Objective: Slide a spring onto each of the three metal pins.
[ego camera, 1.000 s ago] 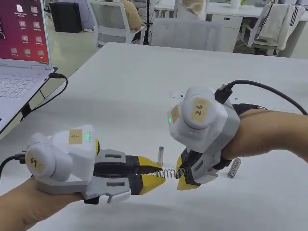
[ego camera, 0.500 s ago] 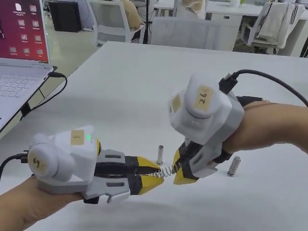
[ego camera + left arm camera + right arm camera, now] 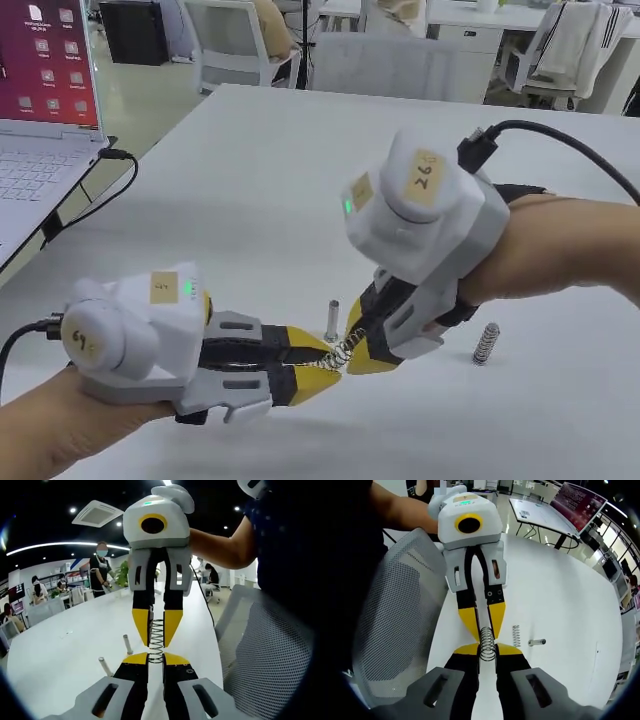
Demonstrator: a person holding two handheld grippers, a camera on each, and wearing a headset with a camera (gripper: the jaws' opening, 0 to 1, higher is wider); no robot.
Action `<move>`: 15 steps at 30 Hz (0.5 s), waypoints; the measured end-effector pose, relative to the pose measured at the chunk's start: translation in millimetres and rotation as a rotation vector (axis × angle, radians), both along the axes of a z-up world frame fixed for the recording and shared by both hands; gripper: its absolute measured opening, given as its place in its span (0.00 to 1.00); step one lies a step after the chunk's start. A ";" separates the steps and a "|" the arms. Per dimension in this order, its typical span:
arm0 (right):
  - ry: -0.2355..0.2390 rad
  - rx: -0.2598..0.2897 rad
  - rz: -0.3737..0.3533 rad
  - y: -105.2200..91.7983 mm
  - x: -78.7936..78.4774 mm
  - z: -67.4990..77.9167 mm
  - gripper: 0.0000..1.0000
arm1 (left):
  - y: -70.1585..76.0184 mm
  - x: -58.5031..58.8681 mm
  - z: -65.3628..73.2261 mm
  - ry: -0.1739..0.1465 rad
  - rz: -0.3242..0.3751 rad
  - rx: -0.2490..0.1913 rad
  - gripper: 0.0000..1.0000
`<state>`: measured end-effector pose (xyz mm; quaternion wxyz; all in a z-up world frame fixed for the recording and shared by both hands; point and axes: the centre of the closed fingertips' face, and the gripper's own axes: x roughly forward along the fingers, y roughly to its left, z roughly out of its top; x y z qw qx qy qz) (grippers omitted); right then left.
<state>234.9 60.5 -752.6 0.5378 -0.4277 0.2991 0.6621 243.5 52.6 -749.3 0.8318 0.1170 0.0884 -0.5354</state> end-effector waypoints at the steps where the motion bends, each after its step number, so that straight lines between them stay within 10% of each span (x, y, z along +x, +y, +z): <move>1: -0.001 0.002 0.001 0.5 0.0 0.3 0.09 | -0.1 0.0 -0.1 -0.001 0.000 0.001 0.02; 15: -0.004 0.004 0.024 8.9 -5.7 4.6 0.09 | -4.0 -0.7 -2.1 0.000 -0.015 0.010 0.02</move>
